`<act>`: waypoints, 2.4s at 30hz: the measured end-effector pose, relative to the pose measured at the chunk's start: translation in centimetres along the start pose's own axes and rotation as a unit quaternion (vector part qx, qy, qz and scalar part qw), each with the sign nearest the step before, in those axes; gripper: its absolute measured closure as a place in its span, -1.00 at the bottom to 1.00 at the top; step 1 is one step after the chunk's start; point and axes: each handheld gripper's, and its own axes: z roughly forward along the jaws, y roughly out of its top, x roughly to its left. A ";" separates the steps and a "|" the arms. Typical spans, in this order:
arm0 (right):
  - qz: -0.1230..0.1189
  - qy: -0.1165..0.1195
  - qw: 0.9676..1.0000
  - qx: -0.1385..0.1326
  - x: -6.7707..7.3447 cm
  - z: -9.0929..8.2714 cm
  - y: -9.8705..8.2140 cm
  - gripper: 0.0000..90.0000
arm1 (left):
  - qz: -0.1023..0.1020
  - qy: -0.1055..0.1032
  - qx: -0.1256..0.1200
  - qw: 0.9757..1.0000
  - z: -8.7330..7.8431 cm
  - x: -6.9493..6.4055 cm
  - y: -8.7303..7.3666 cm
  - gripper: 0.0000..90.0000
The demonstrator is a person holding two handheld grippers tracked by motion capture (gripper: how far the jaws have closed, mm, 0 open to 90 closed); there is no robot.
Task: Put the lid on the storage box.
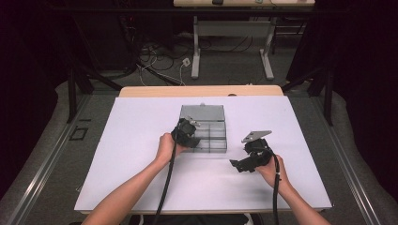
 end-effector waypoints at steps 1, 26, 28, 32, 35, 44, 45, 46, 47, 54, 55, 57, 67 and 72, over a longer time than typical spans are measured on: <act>-0.001 -0.008 1.000 -0.001 -0.2 0.2 0.1 -0.87 | 0.000 0.000 0.000 1.000 0.0 0.0 0.0 0.24; 0.010 -0.032 0.999 -0.005 -4.5 3.8 3.8 -0.15 | -0.002 -0.002 -0.002 1.000 0.0 0.0 -0.1 0.24; 0.019 -0.033 0.999 -0.006 -4.8 4.1 4.1 0.01 | -0.002 -0.002 -0.002 1.000 0.0 0.0 -0.1 0.24; 0.026 -0.048 0.998 -0.009 -5.3 4.8 4.8 0.45 | -0.002 -0.002 -0.002 1.000 0.0 0.0 -0.1 0.24; 0.034 -0.037 0.999 -0.013 -5.8 5.5 5.3 0.59 | -0.003 -0.003 -0.002 1.000 0.0 0.0 -0.1 0.24; 0.045 -0.053 0.997 -0.015 -6.7 7.1 6.7 1.00 | -0.003 -0.005 -0.002 1.000 0.0 0.1 -0.1 0.24; 0.045 -0.052 0.997 -0.029 -6.9 7.6 6.8 1.00 | -0.003 -0.005 -0.002 1.000 0.0 0.1 -0.1 0.24; 0.052 -0.048 0.997 -0.029 -7.0 7.8 7.0 1.00 | -0.003 -0.005 -0.002 1.000 0.0 0.1 -0.1 0.24; 0.054 -0.046 0.997 -0.026 -7.0 8.1 7.2 1.00 | -0.003 -0.005 -0.002 1.000 0.0 0.1 -0.1 0.24; 0.056 -0.049 0.997 -0.003 -7.8 9.8 8.1 1.00 | -0.003 -0.007 -0.001 1.000 0.0 0.1 -0.1 0.24; 0.055 -0.049 0.997 -0.011 -8.0 10.2 8.2 1.00 | -0.003 -0.007 -0.001 1.000 0.0 0.1 -0.1 0.24; 0.066 -0.050 0.997 0.006 -8.2 10.4 8.5 1.00 | -0.003 -0.007 -0.001 1.000 0.0 0.1 -0.1 0.24; 0.076 -0.051 0.996 0.024 -9.2 12.0 9.1 1.00 | -0.002 -0.006 -0.002 1.000 0.0 0.1 -0.1 0.23; 0.077 -0.050 0.995 0.024 -9.5 12.4 9.3 1.00 | -0.001 -0.005 -0.002 1.000 0.0 0.1 -0.1 0.23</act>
